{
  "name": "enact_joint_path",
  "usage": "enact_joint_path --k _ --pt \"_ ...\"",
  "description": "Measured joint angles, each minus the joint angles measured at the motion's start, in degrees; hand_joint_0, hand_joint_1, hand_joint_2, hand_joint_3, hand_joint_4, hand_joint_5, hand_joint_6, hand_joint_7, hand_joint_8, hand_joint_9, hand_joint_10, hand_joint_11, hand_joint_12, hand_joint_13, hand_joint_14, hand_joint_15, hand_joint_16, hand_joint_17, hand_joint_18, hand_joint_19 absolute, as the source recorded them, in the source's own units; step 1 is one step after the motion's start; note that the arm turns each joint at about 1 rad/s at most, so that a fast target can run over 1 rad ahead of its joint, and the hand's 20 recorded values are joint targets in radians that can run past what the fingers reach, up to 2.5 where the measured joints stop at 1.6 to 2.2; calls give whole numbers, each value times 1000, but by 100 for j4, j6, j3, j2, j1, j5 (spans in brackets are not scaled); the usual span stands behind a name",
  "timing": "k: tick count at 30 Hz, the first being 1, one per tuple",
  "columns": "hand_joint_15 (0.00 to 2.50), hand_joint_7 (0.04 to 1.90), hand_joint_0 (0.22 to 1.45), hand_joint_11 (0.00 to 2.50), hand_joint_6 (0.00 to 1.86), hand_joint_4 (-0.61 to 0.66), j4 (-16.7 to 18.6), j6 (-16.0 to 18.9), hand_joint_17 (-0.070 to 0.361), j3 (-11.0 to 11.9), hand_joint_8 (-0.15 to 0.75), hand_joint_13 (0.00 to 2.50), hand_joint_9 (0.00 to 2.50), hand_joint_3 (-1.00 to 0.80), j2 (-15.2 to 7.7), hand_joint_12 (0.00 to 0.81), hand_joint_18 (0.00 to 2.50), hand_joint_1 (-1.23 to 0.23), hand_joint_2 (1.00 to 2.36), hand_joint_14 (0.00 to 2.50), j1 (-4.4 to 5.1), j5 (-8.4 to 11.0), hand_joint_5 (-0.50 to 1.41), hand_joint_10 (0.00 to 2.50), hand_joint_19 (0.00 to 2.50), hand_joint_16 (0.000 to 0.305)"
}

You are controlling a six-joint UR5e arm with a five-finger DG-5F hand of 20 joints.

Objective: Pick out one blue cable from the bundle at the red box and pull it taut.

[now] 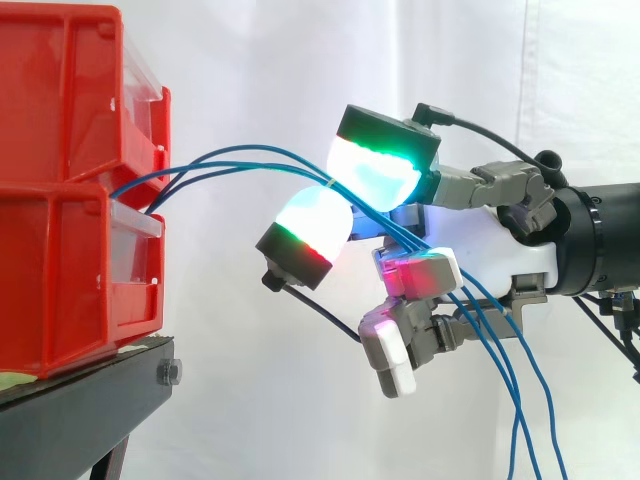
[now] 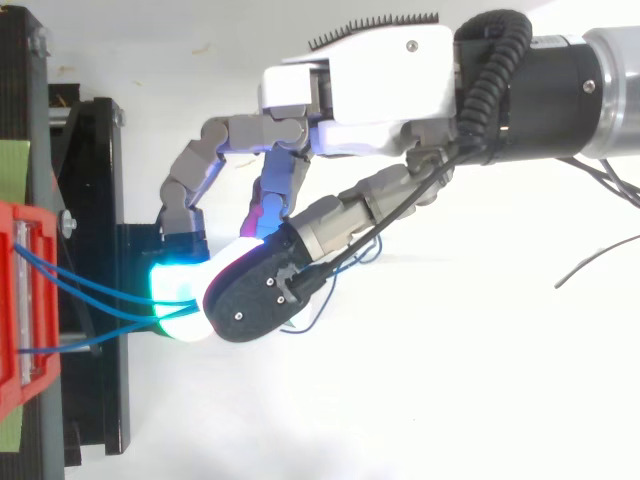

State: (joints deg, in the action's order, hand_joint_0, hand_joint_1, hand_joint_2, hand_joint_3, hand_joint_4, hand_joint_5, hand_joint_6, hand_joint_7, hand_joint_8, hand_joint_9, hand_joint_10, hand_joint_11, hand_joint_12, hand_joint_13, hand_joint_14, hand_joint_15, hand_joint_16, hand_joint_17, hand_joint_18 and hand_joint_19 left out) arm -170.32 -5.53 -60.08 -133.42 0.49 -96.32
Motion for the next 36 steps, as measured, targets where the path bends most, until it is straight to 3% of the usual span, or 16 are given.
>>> enact_joint_path --k 3,7,13,17,21,25,31,36 --pt "469 734 553 714 919 -3 -1 18 89 1 245 1077 1342 -471 0 333 855 -579 1003 17 -3 -1 -78 25 632 40" --pt "465 744 515 712 898 16 1 70 94 1 251 1075 1337 -500 0 339 869 -535 1000 19 -4 -1 -76 25 616 42" --pt "453 711 459 688 891 34 16 118 102 2 259 1086 1318 -500 -2 360 904 -647 1000 16 -5 -1 -85 25 588 45" --pt "467 745 574 714 897 -8 23 138 85 3 239 1050 1292 -500 -1 316 842 -768 1000 18 -5 -1 -97 27 611 38" --pt "465 756 663 741 941 -86 25 161 80 3 239 1056 1295 -310 -1 308 844 -831 1019 18 -5 -1 -98 26 597 36" --pt "466 810 703 748 967 -127 21 208 80 2 244 1064 1310 -243 -1 304 852 -847 1024 19 -5 -1 -98 28 580 35" --pt "468 838 764 756 978 -195 18 249 78 0 245 1081 1316 -392 -1 304 857 -843 1012 18 -5 -2 -99 26 572 35" --pt "464 804 717 754 980 -177 3 257 78 2 239 1092 1328 -500 0 307 881 -858 1000 20 -7 -2 -99 29 556 35"
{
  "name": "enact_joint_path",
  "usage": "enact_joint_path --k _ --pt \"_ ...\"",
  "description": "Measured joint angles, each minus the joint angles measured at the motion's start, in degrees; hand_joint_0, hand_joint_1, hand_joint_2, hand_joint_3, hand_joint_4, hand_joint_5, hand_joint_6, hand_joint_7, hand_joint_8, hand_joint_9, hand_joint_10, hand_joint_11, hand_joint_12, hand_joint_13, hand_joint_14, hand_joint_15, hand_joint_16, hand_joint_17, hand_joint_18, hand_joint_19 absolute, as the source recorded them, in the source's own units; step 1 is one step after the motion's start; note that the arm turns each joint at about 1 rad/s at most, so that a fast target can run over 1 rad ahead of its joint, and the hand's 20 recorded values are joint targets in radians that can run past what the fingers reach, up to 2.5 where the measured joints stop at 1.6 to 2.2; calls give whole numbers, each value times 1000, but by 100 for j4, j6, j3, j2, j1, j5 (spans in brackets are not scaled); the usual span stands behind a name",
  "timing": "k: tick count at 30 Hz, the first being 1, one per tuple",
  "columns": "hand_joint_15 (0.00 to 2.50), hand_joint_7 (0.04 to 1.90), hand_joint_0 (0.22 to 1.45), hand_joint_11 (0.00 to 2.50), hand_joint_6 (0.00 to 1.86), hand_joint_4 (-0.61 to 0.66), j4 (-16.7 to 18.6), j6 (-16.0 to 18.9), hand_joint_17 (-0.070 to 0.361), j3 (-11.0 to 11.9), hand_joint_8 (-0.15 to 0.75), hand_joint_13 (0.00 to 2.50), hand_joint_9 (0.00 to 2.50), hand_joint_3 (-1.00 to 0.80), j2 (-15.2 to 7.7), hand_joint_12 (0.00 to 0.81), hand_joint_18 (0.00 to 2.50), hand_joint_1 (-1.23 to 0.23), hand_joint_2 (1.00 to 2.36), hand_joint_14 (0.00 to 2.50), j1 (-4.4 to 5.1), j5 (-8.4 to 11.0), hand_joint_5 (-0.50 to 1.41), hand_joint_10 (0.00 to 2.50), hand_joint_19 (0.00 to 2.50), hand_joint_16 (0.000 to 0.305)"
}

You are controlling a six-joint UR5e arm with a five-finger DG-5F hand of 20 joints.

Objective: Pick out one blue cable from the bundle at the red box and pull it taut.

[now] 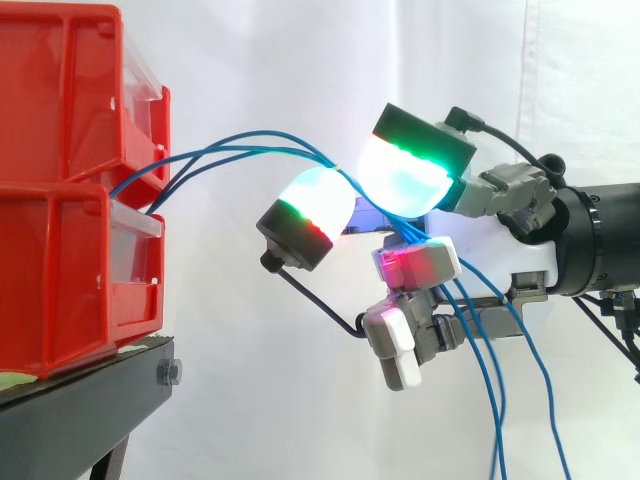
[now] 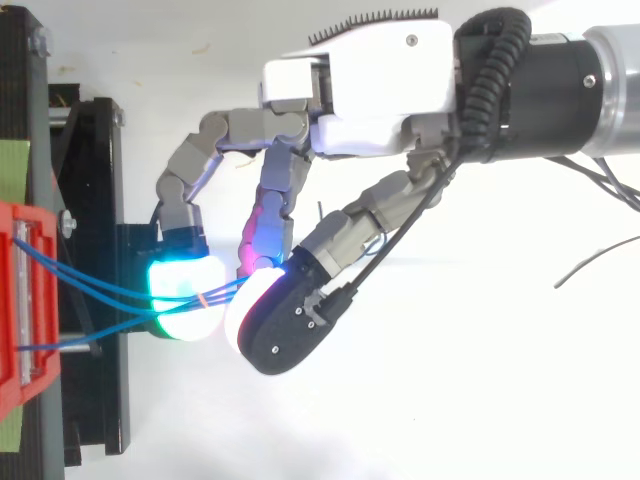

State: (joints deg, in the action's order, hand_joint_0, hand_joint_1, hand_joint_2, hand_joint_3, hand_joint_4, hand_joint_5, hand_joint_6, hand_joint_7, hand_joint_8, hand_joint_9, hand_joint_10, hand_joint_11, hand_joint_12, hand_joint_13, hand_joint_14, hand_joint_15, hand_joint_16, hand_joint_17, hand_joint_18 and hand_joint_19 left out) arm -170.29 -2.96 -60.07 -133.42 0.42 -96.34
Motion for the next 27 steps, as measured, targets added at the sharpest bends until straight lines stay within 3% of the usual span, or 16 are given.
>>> enact_joint_path --k 6,13,17,23,27 --pt "477 734 620 754 964 -93 9 5 77 0 240 1096 1351 -500 0 307 878 -826 1000 19 -4 -7 -90 29 579 34" --pt "468 766 551 745 929 -100 8 23 80 0 244 1113 1407 -500 0 313 897 -767 1000 20 -13 -25 -73 26 574 36" --pt "454 751 514 731 917 -91 18 36 86 0 252 1125 1424 -500 0 324 919 -654 1000 17 -14 -41 -67 28 570 38" --pt "470 790 543 721 901 -119 10 40 83 0 248 1149 1441 -500 0 324 913 -582 1000 19 -16 -50 -62 28 597 37" --pt "477 819 575 727 894 -138 0 41 80 -1 243 1161 1472 -491 0 316 909 -643 1000 19 -16 -51 -54 26 605 35"
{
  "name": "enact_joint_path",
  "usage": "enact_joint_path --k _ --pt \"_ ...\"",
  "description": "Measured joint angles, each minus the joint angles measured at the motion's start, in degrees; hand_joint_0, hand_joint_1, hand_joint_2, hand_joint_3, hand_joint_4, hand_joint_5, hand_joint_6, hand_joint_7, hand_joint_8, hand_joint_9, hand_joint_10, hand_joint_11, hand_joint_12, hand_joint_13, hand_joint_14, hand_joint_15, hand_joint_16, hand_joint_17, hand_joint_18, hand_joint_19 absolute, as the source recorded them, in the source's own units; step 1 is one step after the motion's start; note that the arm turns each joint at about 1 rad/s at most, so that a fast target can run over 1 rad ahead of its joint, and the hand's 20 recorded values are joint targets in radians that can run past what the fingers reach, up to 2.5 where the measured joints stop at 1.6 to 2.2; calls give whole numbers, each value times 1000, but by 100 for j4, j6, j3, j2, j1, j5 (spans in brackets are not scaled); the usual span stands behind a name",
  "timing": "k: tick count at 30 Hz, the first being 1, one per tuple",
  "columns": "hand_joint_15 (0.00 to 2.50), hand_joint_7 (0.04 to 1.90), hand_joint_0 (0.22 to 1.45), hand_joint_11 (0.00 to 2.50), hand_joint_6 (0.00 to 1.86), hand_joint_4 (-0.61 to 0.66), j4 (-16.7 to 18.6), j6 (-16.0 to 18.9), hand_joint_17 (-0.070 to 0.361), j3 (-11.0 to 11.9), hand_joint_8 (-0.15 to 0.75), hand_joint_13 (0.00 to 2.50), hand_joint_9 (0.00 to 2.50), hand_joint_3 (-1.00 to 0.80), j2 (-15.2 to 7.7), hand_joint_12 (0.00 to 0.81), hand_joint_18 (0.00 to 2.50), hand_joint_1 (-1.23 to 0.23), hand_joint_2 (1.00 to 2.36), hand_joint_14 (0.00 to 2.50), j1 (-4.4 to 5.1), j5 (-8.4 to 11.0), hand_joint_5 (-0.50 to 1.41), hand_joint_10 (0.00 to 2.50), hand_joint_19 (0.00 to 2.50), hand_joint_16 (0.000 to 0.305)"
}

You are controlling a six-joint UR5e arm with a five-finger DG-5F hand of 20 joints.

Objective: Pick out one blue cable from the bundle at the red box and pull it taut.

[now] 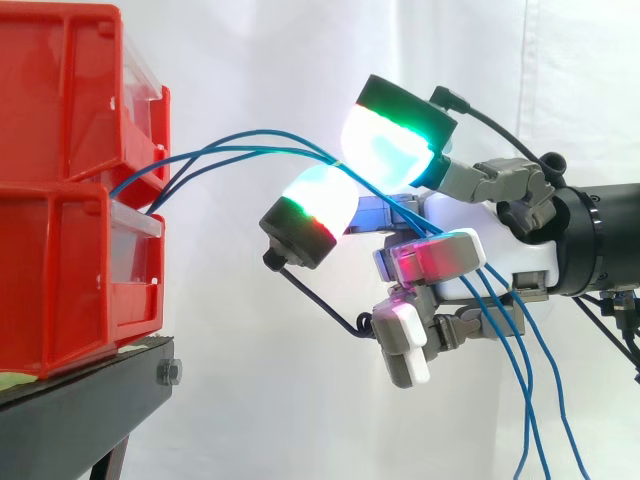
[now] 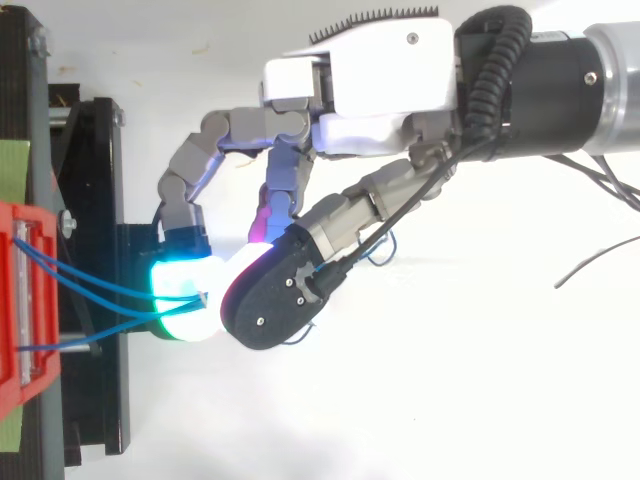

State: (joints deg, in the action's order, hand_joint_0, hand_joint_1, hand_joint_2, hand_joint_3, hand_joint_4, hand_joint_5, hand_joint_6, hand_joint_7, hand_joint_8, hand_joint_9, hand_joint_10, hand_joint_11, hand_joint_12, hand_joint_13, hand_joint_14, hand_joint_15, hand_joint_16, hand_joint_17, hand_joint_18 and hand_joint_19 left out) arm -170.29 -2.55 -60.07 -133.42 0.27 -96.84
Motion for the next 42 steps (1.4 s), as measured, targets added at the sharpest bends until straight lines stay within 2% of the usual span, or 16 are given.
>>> enact_joint_path --k 3,9,24,32,36,42 --pt "483 857 598 731 896 -139 7 0 79 0 238 1173 1485 -399 0 311 919 -731 1011 21 -3 0 -48 27 599 35" --pt "478 868 617 747 910 -118 22 0 77 -1 241 1177 1490 -343 0 304 928 -814 1016 19 -4 -1 -43 30 601 34" --pt "481 790 680 771 936 -56 39 0 76 -3 241 1143 1411 -421 -1 306 925 -860 1009 19 -3 0 -59 30 583 34" --pt "473 854 767 760 956 -184 56 0 74 -4 242 1141 1405 -422 -2 303 921 -906 1008 20 -3 -1 -69 29 570 33" --pt "467 820 794 761 975 -235 57 0 73 -4 238 1139 1400 -492 -2 303 925 -892 1000 19 -2 -1 -75 30 561 32" --pt "467 797 763 756 982 -268 64 0 73 -4 228 1125 1374 -500 -2 293 942 -918 1000 19 -2 -1 -81 30 523 32"
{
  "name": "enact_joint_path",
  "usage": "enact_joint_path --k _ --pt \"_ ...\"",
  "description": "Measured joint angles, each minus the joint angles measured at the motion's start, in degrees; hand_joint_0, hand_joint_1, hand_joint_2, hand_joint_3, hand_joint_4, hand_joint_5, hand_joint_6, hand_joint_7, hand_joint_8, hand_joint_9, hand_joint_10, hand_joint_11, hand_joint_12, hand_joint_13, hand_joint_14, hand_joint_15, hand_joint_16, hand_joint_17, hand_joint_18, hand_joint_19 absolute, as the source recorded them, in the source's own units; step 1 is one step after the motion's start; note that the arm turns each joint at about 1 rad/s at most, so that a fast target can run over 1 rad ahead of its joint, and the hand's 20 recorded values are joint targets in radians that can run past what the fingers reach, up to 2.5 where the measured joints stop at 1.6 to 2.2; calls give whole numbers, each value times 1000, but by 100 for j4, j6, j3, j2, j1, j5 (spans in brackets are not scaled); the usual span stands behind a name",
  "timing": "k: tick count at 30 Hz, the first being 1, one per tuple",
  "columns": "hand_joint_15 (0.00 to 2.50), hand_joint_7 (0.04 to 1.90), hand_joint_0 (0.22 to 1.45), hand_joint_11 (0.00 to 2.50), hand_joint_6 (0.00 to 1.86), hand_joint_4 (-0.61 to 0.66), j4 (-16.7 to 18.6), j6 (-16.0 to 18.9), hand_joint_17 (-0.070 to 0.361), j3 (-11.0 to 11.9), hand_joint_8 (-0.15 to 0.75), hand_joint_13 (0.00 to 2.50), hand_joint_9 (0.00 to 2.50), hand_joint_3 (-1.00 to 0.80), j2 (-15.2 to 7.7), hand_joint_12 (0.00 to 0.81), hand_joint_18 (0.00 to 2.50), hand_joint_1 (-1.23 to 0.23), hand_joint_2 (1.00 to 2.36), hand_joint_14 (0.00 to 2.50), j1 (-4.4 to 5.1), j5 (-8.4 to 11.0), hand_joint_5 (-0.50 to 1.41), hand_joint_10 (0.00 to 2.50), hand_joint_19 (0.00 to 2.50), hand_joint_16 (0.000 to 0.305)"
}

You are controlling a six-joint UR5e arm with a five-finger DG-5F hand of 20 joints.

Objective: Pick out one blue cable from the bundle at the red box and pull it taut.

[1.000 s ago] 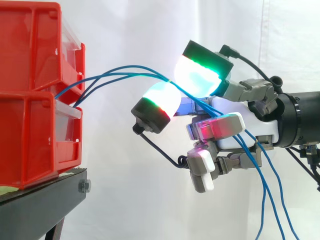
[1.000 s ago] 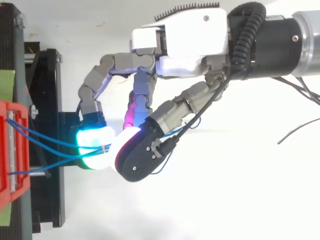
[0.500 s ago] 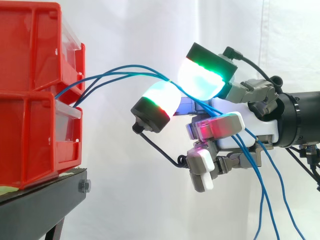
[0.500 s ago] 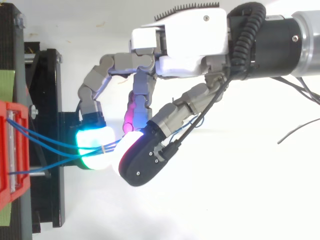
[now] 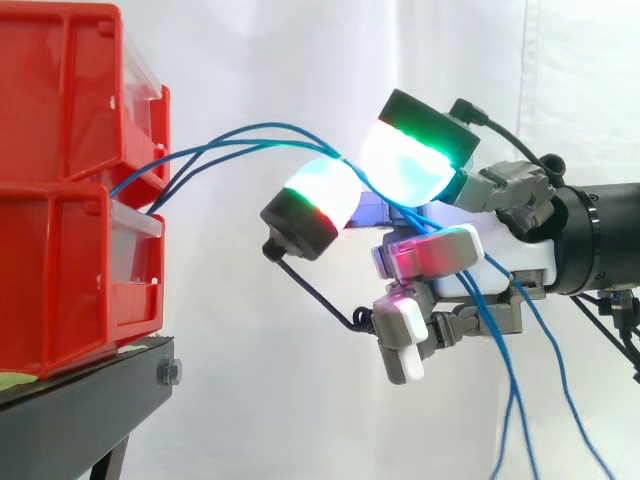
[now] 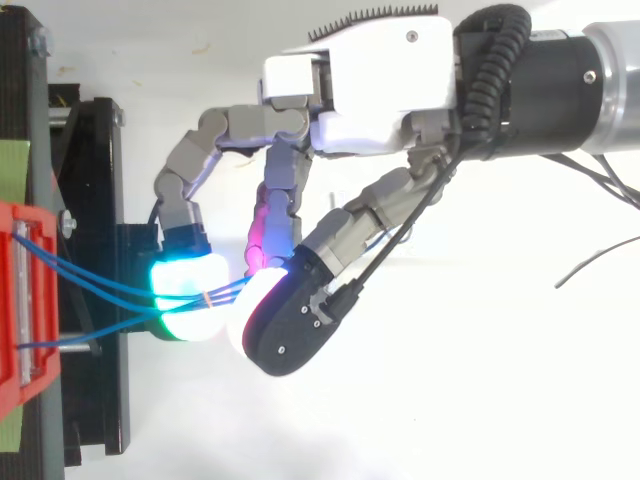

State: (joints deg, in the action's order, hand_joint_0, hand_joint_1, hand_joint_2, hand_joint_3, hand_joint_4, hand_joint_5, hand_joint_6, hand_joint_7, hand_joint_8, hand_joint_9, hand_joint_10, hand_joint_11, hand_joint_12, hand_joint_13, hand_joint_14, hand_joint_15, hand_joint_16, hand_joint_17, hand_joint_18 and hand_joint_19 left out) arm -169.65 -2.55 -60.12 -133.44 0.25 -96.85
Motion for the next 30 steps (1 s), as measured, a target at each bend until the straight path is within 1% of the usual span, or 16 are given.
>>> enact_joint_path --k 4,7,9,13,15,16,18,20,23,28,30 --pt "473 822 719 761 974 -258 2 0 72 0 234 1135 1396 -500 0 299 946 -933 1000 20 0 4 -76 30 533 32" --pt "478 798 639 755 968 -203 2 0 72 0 229 1144 1414 -500 1 300 950 -926 1000 20 0 6 -72 29 555 32" --pt "474 737 565 757 956 -152 2 0 77 0 240 1153 1436 -500 1 314 957 -878 1000 19 -1 8 -66 30 553 34" --pt "463 732 508 751 943 -107 2 0 87 0 246 1164 1452 -500 1 330 965 -803 1000 18 -2 8 -62 29 546 39" --pt "456 722 488 736 939 -100 2 0 91 0 250 1169 1466 -500 1 337 973 -730 1000 17 -2 9 -59 28 537 40" --pt "459 726 489 734 938 -102 2 0 91 0 253 1168 1465 -500 1 338 971 -720 1000 18 -3 9 -59 27 545 40" --pt "455 738 487 735 931 -93 2 0 93 0 252 1171 1465 -500 2 338 974 -654 1000 17 -2 7 -59 26 544 41" --pt "452 743 488 716 924 -89 2 0 93 0 257 1172 1473 -500 2 345 972 -637 1000 17 -4 5 -58 27 543 41" --pt "463 809 550 741 915 -120 2 0 85 0 249 1154 1461 -500 2 330 938 -610 1000 18 -5 2 -61 29 572 38" --pt "467 818 599 747 922 -124 2 0 81 0 244 1151 1480 -500 2 322 930 -694 1000 20 -7 0 -50 29 583 36" --pt "473 827 622 751 927 -121 2 0 80 0 245 1162 1488 -422 2 321 937 -760 1008 20 -7 0 -46 30 576 36"
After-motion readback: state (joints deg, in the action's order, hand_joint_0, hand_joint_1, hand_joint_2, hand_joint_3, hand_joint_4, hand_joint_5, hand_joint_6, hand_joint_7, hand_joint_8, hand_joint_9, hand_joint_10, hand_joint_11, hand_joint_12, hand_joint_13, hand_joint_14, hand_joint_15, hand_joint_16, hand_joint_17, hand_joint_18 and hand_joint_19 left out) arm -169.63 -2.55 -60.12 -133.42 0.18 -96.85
